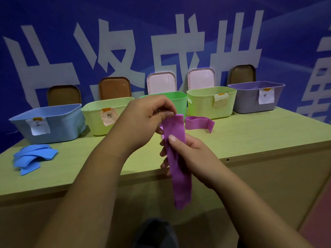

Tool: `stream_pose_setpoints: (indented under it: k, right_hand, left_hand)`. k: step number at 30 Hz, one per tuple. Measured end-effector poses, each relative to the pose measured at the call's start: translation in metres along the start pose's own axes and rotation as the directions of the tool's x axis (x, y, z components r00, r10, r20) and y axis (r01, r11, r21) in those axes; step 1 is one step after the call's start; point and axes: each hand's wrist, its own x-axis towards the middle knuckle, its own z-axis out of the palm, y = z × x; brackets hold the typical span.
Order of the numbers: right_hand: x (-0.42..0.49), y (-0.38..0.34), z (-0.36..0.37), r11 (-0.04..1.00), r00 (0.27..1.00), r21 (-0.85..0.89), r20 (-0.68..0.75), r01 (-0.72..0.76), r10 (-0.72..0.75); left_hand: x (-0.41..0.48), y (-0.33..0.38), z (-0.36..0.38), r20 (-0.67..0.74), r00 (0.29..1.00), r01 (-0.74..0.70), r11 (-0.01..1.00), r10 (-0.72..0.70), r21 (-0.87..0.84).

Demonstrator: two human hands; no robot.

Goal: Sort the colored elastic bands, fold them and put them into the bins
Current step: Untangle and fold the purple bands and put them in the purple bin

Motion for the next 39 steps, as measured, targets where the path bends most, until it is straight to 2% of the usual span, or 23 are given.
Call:
stream_pose_setpoints:
  k: [4,8,12,15,18,22,26,29,35,39]
  right_hand:
    - [0.007,-0.007,-0.011,0.997,0.998,-0.076,-0.062,-0.002,-0.003]
    - [0.02,-0.014,-0.021,1.0,0.994,-0.018,-0.11,-0.001,-0.001]
    - [0.034,-0.025,-0.033,0.997,0.988,0.062,-0.15,0.041,-0.031]
    - [0.046,-0.036,-0.044,0.988,0.984,0.144,-0.177,0.051,-0.025]
    - [0.062,-0.043,-0.055,0.969,0.981,0.24,-0.192,0.056,-0.009]
    - [0.093,-0.053,-0.065,0.934,0.977,0.356,-0.197,-0.01,0.086]
    - [0.133,-0.052,-0.064,0.885,0.967,0.441,-0.122,-0.149,0.223]
    - [0.169,-0.032,-0.055,0.882,0.957,0.429,-0.115,-0.193,0.265]
    - [0.216,0.035,-0.05,0.953,0.966,0.247,-0.141,-0.178,0.217]
    - [0.226,0.062,-0.061,0.983,0.981,0.16,-0.161,-0.086,0.112]
  left_hand:
    - [0.012,-0.008,0.009,-0.047,0.999,-0.015,0.999,0.013,-0.031]
    - [0.03,-0.015,0.017,-0.085,0.996,-0.033,0.997,0.028,-0.066]
    - [0.052,-0.024,0.019,-0.12,0.992,0.02,0.99,-0.038,-0.142]
    - [0.067,-0.047,0.02,-0.123,0.976,0.151,0.962,-0.182,-0.227]
    - [0.076,-0.086,0.03,-0.057,0.928,0.343,0.902,-0.369,-0.263]
    - [0.082,-0.14,0.053,0.025,0.825,0.564,0.819,-0.565,-0.107]
    - [0.092,-0.179,0.075,0.007,0.756,0.654,0.755,-0.655,0.047]
    - [0.105,-0.196,0.09,-0.055,0.762,0.643,0.745,-0.645,0.175]
    - [0.11,-0.224,0.114,-0.19,0.839,0.544,0.803,-0.511,0.244]
    - [0.112,-0.237,0.122,-0.195,0.822,0.565,0.81,-0.535,0.157]
